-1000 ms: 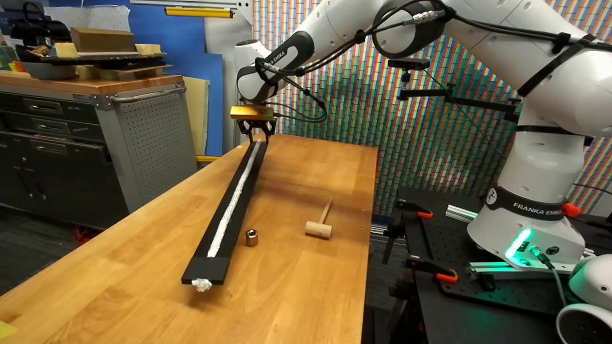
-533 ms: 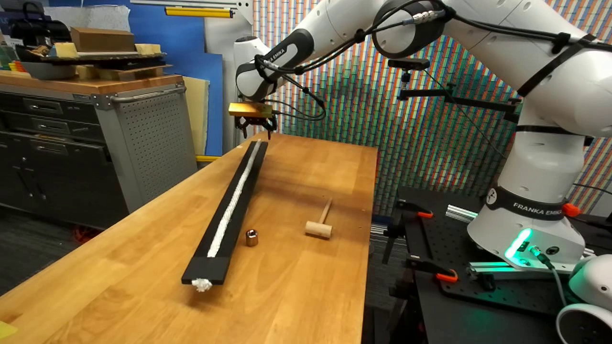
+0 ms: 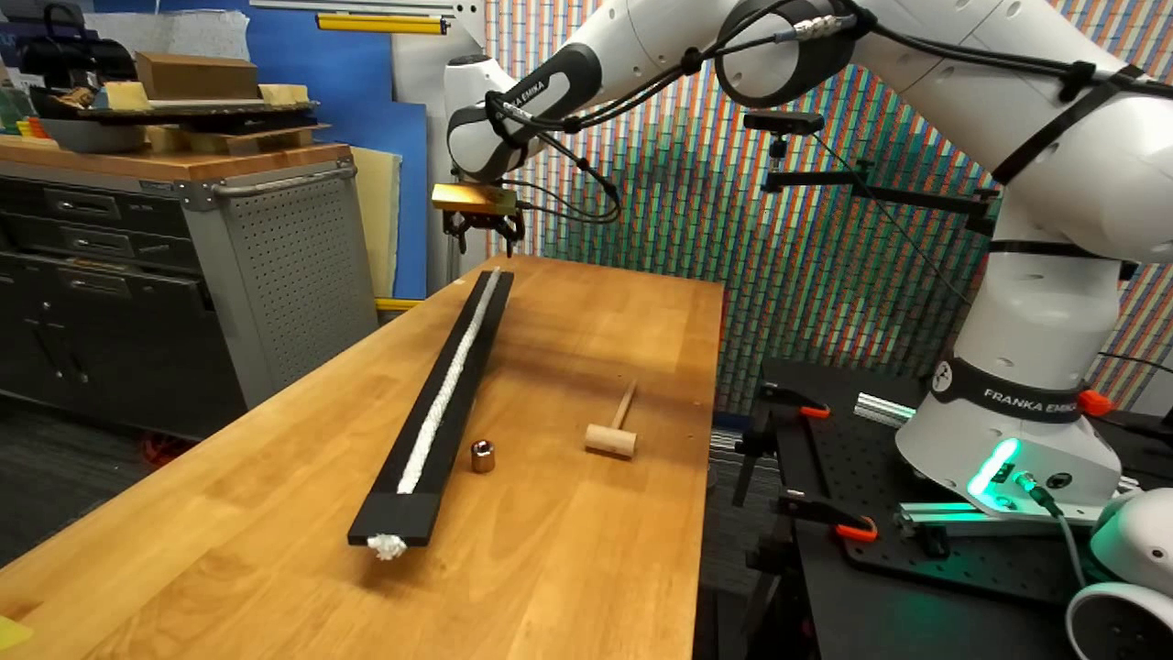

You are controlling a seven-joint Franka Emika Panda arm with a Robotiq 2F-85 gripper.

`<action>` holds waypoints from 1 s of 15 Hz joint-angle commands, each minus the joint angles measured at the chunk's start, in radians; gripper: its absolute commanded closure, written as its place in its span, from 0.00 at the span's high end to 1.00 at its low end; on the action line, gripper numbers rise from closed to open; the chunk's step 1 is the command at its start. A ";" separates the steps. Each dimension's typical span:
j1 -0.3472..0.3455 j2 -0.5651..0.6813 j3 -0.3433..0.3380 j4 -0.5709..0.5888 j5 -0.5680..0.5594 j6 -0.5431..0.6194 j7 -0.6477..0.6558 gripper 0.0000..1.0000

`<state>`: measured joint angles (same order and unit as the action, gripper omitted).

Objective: Put the rope in the groove on the object

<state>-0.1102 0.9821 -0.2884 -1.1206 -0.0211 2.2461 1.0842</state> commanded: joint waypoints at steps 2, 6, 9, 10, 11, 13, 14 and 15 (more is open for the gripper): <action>0.013 -0.059 0.019 -0.030 -0.003 0.015 -0.009 1.00; 0.046 -0.118 0.042 -0.088 -0.006 0.027 -0.037 1.00; 0.070 -0.164 0.068 -0.150 -0.002 0.038 -0.062 1.00; 0.080 -0.185 0.075 -0.180 -0.003 0.045 -0.070 1.00; 0.089 -0.201 0.081 -0.206 -0.003 0.052 -0.078 1.00; 0.104 -0.240 0.093 -0.264 0.000 0.062 -0.097 1.00; 0.110 -0.263 0.102 -0.296 0.002 0.070 -0.113 1.00; 0.114 -0.285 0.111 -0.327 0.006 0.081 -0.132 1.00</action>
<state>-0.0054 0.8054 -0.2047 -1.3056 -0.0211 2.2826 1.0108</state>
